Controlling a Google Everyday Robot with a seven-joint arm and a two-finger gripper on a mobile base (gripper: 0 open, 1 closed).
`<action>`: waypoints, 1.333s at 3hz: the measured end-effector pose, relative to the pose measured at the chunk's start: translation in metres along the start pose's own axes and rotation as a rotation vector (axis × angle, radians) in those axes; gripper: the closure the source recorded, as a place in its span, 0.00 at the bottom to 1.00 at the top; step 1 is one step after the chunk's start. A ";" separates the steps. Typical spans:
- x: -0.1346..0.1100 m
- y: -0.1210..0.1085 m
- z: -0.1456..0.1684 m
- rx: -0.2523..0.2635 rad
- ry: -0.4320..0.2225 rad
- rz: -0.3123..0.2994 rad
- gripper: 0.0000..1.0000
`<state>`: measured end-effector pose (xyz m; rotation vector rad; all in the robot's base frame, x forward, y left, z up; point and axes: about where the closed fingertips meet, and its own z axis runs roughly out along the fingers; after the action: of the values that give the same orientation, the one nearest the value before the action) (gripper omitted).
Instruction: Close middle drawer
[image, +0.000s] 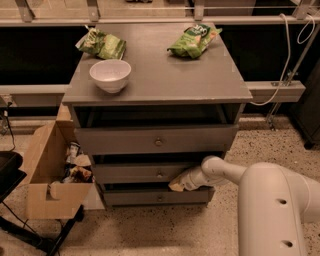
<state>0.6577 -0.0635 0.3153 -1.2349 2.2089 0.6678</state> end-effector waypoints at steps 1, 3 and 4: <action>0.003 0.008 -0.001 -0.008 0.006 -0.001 1.00; 0.037 0.077 0.005 -0.180 0.076 0.013 1.00; 0.049 0.127 -0.011 -0.261 0.149 -0.023 1.00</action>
Offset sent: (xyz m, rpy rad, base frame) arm -0.0479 0.0014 0.0043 -0.0193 0.0736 0.0672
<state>0.5231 -0.0420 0.3126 -1.4800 2.2774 0.9043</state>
